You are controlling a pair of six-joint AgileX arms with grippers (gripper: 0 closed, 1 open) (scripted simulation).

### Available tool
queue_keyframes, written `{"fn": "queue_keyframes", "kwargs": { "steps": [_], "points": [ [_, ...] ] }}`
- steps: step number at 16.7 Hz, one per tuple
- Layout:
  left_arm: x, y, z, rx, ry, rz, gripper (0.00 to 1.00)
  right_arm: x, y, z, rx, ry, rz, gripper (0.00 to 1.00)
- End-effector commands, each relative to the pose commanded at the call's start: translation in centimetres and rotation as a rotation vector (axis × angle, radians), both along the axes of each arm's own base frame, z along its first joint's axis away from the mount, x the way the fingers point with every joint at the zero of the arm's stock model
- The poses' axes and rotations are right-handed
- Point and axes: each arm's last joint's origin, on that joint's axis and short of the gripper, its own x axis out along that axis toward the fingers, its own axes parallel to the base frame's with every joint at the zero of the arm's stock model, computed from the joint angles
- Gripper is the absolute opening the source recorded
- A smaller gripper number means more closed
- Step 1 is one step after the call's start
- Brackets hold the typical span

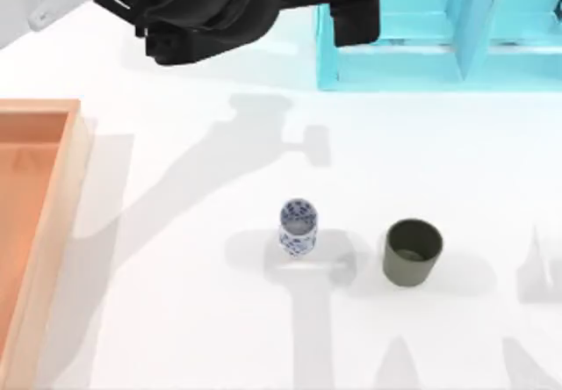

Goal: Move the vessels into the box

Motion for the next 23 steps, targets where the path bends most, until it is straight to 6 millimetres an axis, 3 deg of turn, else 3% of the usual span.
{"fn": "queue_keyframes", "kwargs": {
  "steps": [2,5,9,14,23],
  "points": [
    [1.8,-5.3,-2.1,0.075,0.139,-0.011,1.0,0.0,0.0,0.0,0.0,0.0,0.0,1.0],
    [2.5,-11.9,-6.3,0.203,0.308,-0.003,1.0,0.0,0.0,0.0,0.0,0.0,0.0,1.0],
    [1.2,-17.5,-11.0,0.351,0.435,0.044,1.0,0.0,0.0,0.0,0.0,0.0,0.0,1.0],
    [-0.6,-20.3,-12.8,0.412,0.459,0.112,1.0,0.0,0.0,0.0,0.0,0.0,0.0,1.0],
    [-1.0,-20.8,-12.6,0.394,0.442,0.146,1.0,0.0,0.0,0.0,0.0,0.0,0.0,1.0]
  ]
}}
